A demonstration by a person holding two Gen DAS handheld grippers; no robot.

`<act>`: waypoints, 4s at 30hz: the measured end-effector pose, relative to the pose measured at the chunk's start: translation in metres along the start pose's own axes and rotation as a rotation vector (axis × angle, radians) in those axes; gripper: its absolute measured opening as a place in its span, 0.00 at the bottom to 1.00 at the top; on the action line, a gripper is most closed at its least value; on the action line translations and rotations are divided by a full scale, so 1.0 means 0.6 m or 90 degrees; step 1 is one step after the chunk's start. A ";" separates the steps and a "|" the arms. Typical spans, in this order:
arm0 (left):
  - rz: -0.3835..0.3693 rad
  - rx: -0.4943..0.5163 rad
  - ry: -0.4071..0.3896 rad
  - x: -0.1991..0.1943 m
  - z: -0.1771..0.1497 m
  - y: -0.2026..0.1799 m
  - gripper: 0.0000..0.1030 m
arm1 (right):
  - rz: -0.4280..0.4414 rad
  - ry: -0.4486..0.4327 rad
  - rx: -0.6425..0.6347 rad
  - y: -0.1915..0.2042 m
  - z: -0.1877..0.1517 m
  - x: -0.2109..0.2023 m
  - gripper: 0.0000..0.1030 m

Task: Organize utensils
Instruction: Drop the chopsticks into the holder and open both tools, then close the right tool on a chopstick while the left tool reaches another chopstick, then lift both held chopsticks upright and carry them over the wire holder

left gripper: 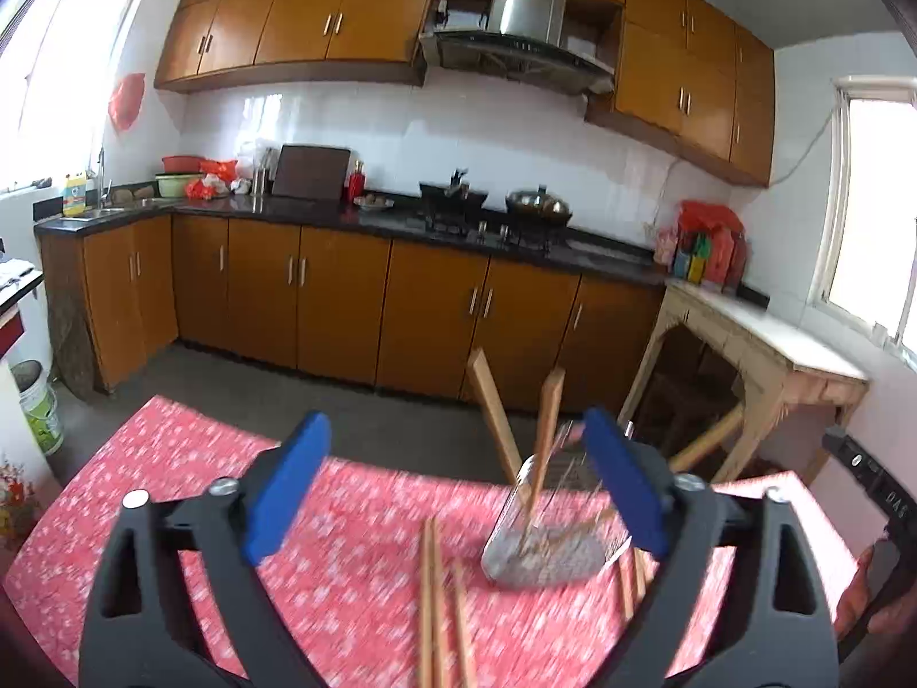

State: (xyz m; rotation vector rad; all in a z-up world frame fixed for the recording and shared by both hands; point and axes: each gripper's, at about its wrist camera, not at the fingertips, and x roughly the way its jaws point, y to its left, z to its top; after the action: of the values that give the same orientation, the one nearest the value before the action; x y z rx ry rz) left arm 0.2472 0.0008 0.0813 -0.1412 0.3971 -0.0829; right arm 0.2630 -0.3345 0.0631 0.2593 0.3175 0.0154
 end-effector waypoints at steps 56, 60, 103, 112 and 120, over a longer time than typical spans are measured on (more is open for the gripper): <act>0.052 0.131 0.343 0.135 -0.309 0.008 0.07 | -0.180 0.345 -0.032 -0.068 -0.317 0.078 0.09; 0.072 0.063 0.351 0.141 -0.294 0.060 0.07 | -0.186 0.341 -0.009 -0.087 -0.315 0.071 0.08; 0.037 0.074 0.235 0.046 -0.259 0.097 0.07 | -0.174 0.243 -0.040 -0.083 -0.271 -0.004 0.07; 0.007 0.056 0.141 -0.014 -0.198 0.092 0.07 | -0.158 0.138 -0.058 -0.063 -0.214 -0.060 0.07; -0.003 0.050 0.056 -0.054 -0.137 0.081 0.07 | -0.122 0.045 -0.050 -0.052 -0.150 -0.101 0.07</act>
State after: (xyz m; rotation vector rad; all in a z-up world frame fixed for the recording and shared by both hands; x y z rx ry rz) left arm 0.1876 0.0425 0.0112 -0.0609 0.4814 -0.1091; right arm 0.1767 -0.3457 -0.0088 0.1494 0.4097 -0.1513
